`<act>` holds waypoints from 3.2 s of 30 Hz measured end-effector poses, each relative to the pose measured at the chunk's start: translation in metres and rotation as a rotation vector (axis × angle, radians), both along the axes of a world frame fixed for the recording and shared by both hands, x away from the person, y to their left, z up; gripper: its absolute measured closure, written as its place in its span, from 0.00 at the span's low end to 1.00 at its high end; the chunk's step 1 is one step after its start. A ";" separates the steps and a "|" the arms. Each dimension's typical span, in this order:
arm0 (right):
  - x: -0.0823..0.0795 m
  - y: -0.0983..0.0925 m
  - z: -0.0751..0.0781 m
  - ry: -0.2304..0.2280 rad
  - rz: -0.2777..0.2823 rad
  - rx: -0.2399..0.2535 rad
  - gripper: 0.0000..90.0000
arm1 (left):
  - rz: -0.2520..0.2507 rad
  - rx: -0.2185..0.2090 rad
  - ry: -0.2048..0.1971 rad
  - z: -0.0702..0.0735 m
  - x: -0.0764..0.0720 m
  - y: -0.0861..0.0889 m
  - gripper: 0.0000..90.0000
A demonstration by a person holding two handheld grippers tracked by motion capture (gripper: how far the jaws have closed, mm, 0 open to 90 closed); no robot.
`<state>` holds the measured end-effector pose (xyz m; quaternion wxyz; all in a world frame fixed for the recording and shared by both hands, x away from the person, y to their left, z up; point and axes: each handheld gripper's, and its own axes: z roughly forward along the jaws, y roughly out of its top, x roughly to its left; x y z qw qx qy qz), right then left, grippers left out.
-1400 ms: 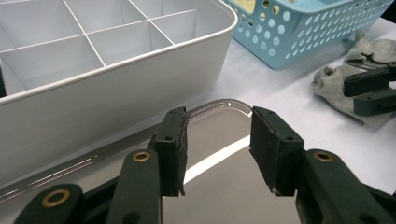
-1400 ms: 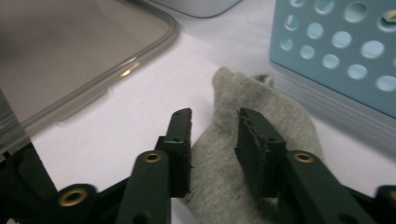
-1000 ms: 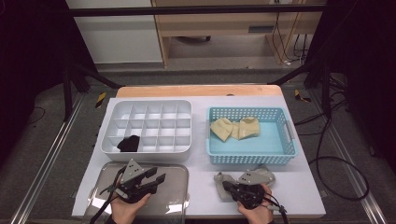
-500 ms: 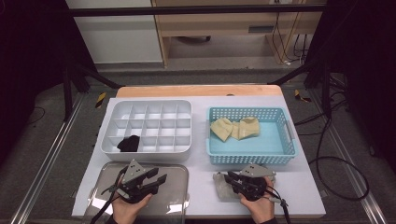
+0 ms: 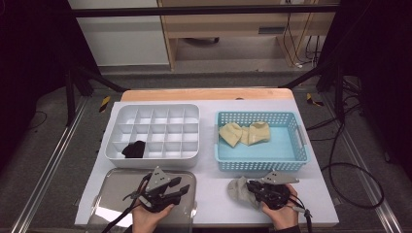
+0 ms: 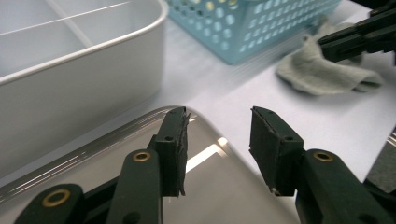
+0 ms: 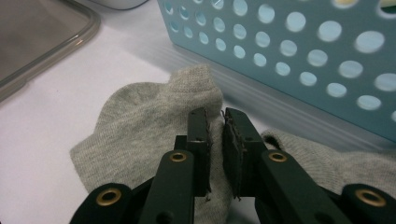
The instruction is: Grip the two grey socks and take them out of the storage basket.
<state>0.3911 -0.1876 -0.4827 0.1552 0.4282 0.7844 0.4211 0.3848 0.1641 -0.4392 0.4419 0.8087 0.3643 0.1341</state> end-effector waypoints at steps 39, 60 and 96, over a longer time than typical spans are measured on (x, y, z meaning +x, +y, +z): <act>-0.006 -0.002 -0.005 0.009 0.014 0.017 0.91 | -0.129 0.076 0.128 -0.040 0.028 -0.132 0.75; -0.013 0.014 0.010 -0.037 0.097 0.145 0.81 | -0.052 0.105 0.082 -0.019 0.003 -0.078 0.96; -0.008 0.005 -0.008 -0.001 0.018 0.008 0.98 | -0.044 0.092 0.109 -0.040 -0.013 -0.061 0.93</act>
